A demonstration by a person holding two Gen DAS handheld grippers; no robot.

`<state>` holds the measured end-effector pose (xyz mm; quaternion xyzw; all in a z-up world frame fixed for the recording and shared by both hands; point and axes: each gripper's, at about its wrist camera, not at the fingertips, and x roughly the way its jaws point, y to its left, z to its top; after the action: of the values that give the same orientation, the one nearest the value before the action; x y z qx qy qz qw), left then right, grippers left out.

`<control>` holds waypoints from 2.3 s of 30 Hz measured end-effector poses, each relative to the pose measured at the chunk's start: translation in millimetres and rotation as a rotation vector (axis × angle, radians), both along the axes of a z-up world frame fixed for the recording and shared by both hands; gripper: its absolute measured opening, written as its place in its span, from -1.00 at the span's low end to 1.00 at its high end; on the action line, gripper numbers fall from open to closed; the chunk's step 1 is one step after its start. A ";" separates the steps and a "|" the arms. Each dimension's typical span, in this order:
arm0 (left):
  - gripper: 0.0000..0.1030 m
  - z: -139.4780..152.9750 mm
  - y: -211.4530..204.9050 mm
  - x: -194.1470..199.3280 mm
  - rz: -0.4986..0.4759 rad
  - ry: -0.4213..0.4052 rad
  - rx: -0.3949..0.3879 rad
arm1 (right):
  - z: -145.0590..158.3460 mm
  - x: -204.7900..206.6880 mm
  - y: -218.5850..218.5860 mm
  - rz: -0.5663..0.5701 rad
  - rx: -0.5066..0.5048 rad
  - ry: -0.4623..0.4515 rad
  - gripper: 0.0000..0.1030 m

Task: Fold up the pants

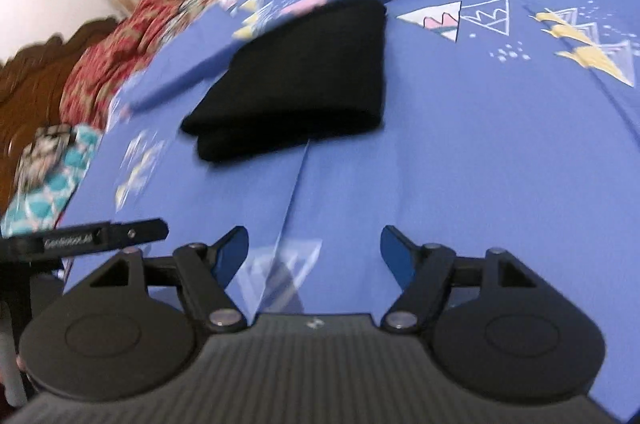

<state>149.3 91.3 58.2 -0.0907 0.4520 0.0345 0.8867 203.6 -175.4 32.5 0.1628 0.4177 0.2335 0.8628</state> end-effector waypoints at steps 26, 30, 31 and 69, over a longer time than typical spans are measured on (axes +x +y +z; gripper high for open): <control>1.00 35.5 -76.3 -147.0 0.046 0.019 0.181 | 29.0 -137.3 -12.5 -0.090 0.006 0.002 0.73; 1.00 25.9 -77.2 -139.6 0.043 0.073 0.160 | 26.0 -135.1 -13.9 -0.128 -0.009 0.011 0.73; 1.00 24.0 -76.8 -138.3 0.039 0.083 0.154 | 25.7 -134.4 -14.8 -0.143 -0.016 0.009 0.74; 1.00 35.0 -72.5 -128.7 0.036 -0.003 0.264 | 21.5 -116.9 2.8 -0.173 -0.117 -0.025 0.84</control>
<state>20.5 18.7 93.2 0.0187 0.4404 0.1096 0.8909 86.7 -172.7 54.0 0.1446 0.4044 0.1352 0.8929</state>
